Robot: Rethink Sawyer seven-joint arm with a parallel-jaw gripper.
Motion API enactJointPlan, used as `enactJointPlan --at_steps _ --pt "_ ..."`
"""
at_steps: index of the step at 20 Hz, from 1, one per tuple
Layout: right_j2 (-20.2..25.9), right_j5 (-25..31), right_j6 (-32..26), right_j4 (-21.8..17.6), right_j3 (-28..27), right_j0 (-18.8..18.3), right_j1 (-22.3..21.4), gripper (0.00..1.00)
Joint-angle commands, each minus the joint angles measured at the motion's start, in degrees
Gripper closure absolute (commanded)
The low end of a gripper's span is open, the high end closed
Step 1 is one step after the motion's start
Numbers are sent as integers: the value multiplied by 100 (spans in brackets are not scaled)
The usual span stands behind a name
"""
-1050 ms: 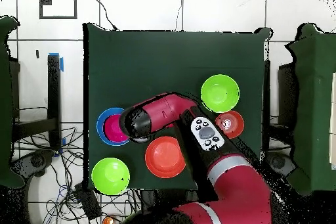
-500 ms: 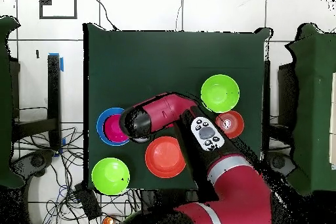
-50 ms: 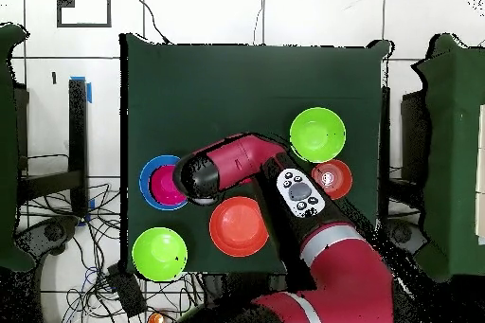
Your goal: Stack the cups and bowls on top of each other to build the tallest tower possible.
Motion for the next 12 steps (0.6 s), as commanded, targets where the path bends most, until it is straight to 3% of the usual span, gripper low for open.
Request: enactJointPlan --at_steps 1,12 --pt "8 206 -917 -302 -162 -145 -90 0" --pt "201 393 -1218 -200 -101 -498 -248 0"
